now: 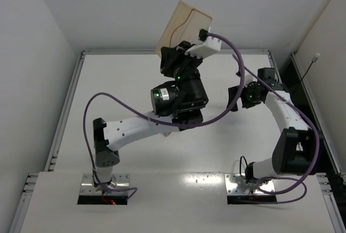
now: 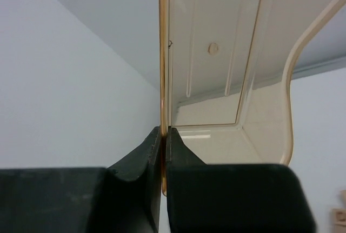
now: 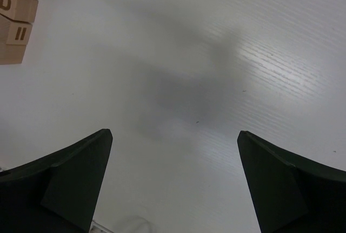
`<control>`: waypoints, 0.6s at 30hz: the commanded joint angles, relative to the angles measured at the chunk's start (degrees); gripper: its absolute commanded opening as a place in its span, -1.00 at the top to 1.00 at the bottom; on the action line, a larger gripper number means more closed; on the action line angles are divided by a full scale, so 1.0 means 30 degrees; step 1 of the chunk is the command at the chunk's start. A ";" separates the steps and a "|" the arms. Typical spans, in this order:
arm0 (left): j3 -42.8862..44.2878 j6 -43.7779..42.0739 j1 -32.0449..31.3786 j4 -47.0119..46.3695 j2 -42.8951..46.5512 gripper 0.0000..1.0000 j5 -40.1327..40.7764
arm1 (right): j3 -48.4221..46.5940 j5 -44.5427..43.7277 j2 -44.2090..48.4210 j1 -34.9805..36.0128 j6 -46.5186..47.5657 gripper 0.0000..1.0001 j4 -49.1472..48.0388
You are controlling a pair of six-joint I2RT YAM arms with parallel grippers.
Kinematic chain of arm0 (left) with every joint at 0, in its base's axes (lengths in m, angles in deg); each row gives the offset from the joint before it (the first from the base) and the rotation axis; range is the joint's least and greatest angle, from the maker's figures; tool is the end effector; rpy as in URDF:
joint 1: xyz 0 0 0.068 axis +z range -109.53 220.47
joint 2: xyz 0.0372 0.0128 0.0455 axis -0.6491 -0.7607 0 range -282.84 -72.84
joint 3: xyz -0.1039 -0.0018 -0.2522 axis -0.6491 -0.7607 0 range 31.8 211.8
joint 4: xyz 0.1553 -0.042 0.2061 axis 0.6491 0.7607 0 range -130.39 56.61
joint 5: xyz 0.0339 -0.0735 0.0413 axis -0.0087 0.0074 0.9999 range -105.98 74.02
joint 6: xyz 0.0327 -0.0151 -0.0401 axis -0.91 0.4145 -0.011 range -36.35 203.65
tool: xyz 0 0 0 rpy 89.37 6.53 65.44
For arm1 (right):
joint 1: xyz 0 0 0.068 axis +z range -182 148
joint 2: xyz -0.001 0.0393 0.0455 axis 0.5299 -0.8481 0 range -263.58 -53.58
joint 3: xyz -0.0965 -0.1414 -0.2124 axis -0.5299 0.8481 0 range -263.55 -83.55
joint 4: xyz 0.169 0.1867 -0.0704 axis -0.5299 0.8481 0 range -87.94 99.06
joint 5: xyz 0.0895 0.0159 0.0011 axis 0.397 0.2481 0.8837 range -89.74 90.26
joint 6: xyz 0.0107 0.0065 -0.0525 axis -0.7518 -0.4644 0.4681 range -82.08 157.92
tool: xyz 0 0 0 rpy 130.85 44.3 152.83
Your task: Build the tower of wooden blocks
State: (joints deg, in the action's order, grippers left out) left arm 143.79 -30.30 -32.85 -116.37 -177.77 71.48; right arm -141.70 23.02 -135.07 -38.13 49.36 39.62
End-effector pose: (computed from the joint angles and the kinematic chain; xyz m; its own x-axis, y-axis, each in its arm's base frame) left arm 0.1296 -0.3087 0.5332 -0.1086 0.5035 -0.8571 -0.2634 0.8168 0.5132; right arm 0.2815 -0.0165 0.2392 -0.8340 -0.0943 -0.5437 -0.2591 0.9369 0.2348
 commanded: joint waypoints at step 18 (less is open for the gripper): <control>0.6561 -1.9697 -0.1283 -0.4525 -0.2088 1.00 0.4684 | -0.1417 0.2197 -0.1486 0.0110 0.0522 -1.00 0.0165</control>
State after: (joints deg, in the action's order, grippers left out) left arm 163.59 -30.34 -34.86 -116.22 -189.31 71.83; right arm -143.69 26.87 -138.35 -38.13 49.95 40.34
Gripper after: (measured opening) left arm 0.010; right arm 0.994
